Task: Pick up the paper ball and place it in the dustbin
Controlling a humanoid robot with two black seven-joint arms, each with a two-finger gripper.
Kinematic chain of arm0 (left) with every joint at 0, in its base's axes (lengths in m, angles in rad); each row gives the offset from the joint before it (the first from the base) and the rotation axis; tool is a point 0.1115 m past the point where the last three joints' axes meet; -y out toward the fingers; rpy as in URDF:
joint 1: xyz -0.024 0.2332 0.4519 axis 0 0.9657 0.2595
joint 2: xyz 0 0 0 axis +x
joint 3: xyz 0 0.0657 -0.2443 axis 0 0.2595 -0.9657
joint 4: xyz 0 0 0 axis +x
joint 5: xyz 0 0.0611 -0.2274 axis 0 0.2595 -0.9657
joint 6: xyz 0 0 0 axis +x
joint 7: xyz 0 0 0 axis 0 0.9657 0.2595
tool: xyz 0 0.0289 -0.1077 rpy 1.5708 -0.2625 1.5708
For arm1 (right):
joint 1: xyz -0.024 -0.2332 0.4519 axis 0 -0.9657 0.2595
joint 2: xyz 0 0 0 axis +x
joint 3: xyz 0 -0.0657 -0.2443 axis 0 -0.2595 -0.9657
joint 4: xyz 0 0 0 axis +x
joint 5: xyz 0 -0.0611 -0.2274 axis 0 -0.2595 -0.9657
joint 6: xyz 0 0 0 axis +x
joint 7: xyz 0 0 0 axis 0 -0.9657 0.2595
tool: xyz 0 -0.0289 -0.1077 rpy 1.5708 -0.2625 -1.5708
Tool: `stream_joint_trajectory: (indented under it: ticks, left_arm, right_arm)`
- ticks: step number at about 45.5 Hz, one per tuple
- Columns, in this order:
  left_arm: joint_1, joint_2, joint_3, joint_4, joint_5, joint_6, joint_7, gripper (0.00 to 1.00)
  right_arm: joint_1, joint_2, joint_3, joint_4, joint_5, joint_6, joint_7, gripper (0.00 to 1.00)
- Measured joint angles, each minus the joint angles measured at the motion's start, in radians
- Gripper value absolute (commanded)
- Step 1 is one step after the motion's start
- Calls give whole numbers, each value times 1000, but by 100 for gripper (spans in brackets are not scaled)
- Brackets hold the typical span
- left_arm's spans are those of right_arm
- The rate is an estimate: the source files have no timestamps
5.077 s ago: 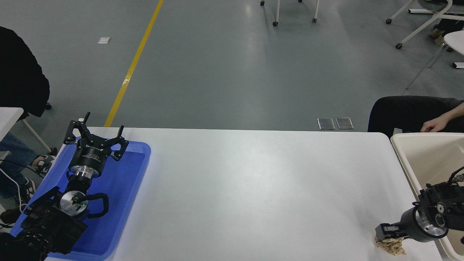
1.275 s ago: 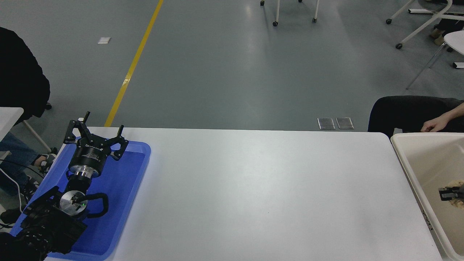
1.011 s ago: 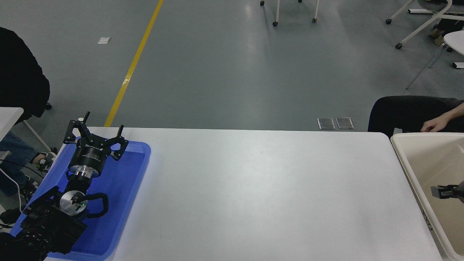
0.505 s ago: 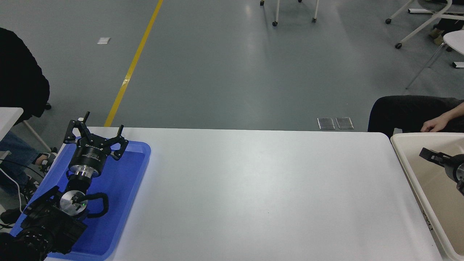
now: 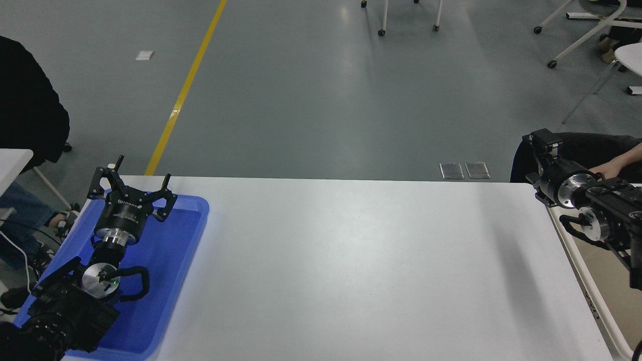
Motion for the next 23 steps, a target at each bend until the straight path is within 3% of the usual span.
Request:
stream_joint_trajectory:
  ticks: [9,23]
  left_arm:
    - [0,0,0,0,0,0,0,100]
    - [0,-1,0,0,0,0,0,100]
  right_arm:
    - [-50,14,117,34,207,116,-1,100]
    - [-131,64,254,46,349,238,-2,100]
